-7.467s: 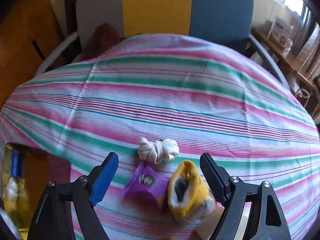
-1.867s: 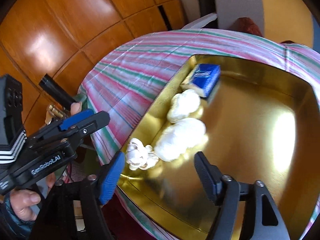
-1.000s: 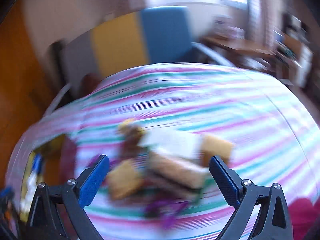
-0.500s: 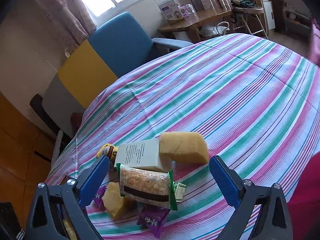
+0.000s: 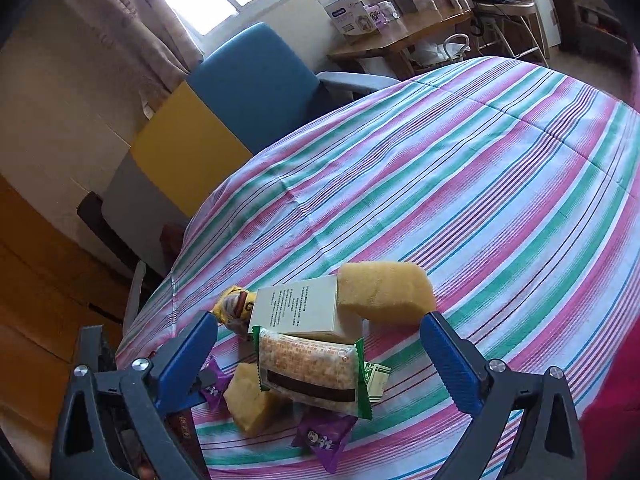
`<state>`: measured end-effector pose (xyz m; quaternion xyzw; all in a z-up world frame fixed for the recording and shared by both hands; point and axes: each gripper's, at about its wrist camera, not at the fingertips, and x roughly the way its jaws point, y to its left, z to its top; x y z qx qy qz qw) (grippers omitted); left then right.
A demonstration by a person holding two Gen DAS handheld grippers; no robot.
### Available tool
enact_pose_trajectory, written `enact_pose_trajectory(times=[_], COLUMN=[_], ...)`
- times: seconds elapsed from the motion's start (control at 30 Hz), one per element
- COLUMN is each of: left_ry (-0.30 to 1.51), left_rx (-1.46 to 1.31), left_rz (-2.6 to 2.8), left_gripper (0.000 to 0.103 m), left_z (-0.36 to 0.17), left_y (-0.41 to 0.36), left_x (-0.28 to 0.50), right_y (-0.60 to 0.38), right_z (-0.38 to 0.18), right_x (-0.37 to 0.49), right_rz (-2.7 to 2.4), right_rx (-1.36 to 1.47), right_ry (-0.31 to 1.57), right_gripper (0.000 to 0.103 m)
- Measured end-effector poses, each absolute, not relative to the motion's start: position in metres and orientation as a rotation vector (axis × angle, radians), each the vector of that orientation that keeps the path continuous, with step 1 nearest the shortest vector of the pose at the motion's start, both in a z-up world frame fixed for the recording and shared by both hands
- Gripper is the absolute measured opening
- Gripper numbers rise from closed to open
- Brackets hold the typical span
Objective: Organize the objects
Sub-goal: 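Grasp the purple candy packet with left gripper while right gripper grasps the rice-cracker bar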
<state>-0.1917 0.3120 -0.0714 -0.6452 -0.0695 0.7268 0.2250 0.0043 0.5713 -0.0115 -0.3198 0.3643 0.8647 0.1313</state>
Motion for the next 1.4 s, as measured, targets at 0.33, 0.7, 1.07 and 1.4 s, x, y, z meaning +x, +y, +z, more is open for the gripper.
enact_pose_trajectory(times=[0.33,0.7,1.07,1.4], left_ry=[0.142,0.194,0.113,0.014], left_rx=[-1.671,-1.445,-1.297,-1.28], left_rz=[2.059,2.094,2.035,2.035], left_gripper=[0.033,0.03,0.03,0.03], left_z=[-0.079,-0.046,-0.006,0.003], left_y=[0.326,0.303,0.263,0.186], left_x=[-0.18,-0.136,-0.089,-0.063], right_y=[0.573,0.576,0.498,0.467], right_z=[-0.011,-0.021,-0.011,-0.031], right_x=[0.004,-0.003,-0.036,-0.047], right_rz=[2.508,2.467,2.702,2.644], right_rx=[-0.922,-0.982,-1.137,-1.356], right_ry=[1.037,1.013,0.346,-0.07], right_gripper=[0.102,0.102,0.101,0.102])
